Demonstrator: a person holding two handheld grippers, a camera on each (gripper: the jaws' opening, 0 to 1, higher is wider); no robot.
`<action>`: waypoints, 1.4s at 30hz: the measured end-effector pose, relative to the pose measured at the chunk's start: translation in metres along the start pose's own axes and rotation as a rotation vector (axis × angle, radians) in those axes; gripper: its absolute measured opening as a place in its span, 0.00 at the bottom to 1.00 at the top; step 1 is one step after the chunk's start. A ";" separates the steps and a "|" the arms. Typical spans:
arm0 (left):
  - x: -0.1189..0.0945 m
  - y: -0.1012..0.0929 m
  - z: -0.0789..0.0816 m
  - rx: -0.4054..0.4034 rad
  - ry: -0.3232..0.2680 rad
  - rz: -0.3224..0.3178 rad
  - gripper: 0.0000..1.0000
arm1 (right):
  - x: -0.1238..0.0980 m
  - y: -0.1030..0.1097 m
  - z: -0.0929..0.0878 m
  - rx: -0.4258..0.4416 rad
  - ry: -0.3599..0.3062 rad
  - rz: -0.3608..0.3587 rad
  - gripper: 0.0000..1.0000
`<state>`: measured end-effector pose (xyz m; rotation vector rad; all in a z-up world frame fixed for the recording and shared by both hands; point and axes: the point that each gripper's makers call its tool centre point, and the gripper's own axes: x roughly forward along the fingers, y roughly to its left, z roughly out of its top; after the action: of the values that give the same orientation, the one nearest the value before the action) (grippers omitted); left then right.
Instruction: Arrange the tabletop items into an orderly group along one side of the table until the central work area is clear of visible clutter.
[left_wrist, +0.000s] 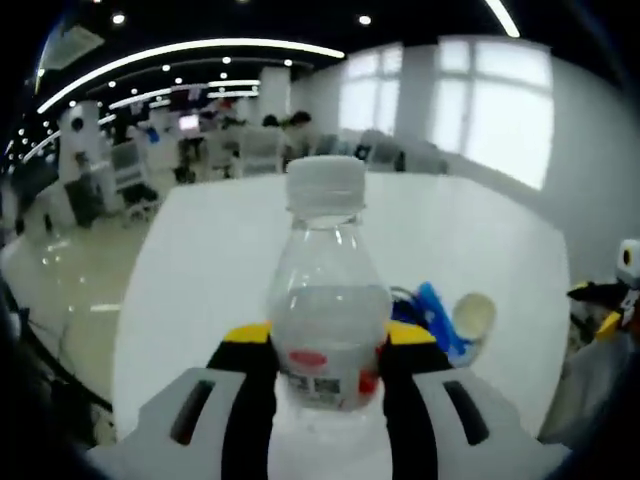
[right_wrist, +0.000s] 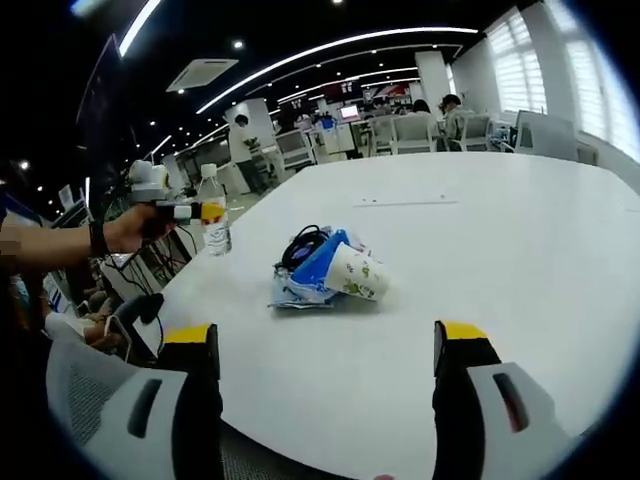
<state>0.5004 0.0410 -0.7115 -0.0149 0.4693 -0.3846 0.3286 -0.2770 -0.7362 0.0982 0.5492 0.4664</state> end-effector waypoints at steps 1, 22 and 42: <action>0.003 0.005 0.002 -0.007 -0.010 0.008 0.37 | 0.000 0.000 -0.001 0.000 0.003 -0.001 0.88; 0.064 0.063 -0.019 -0.083 -0.057 0.124 0.37 | 0.004 -0.006 -0.021 -0.020 0.101 -0.017 0.89; 0.053 0.064 -0.046 -0.040 -0.087 0.164 0.38 | 0.012 0.003 -0.028 -0.042 0.125 0.015 0.89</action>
<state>0.5469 0.0846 -0.7825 -0.0317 0.3891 -0.2131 0.3218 -0.2699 -0.7653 0.0335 0.6611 0.5005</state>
